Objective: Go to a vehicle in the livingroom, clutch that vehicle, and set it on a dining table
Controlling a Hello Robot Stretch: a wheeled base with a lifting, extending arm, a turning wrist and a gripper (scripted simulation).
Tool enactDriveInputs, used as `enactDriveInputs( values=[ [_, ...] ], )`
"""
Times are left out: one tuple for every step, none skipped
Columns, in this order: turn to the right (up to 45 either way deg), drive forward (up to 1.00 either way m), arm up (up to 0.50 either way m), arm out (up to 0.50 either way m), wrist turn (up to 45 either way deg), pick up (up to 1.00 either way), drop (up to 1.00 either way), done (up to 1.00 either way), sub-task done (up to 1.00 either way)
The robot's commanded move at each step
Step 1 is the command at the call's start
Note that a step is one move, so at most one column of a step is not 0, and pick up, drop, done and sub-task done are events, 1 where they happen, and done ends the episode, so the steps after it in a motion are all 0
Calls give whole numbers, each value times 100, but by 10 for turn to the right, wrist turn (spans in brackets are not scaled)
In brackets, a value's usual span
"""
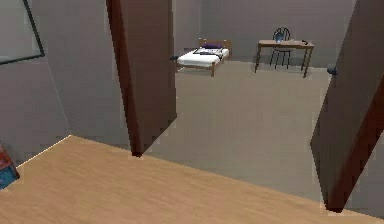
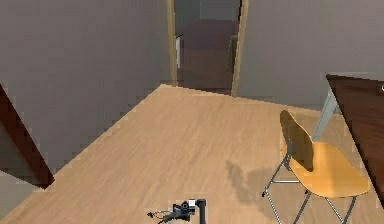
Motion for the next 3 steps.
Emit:
enactDriveInputs(
  values=[
    [0, 0, 0, 0, 450, 0, 0, 0, 0],
    [0, 0, 0, 0, 450, 0, 0, 0, 0],
    [0, 0, 0, 0, 30, 0, 0, 0, 0]
  ],
)
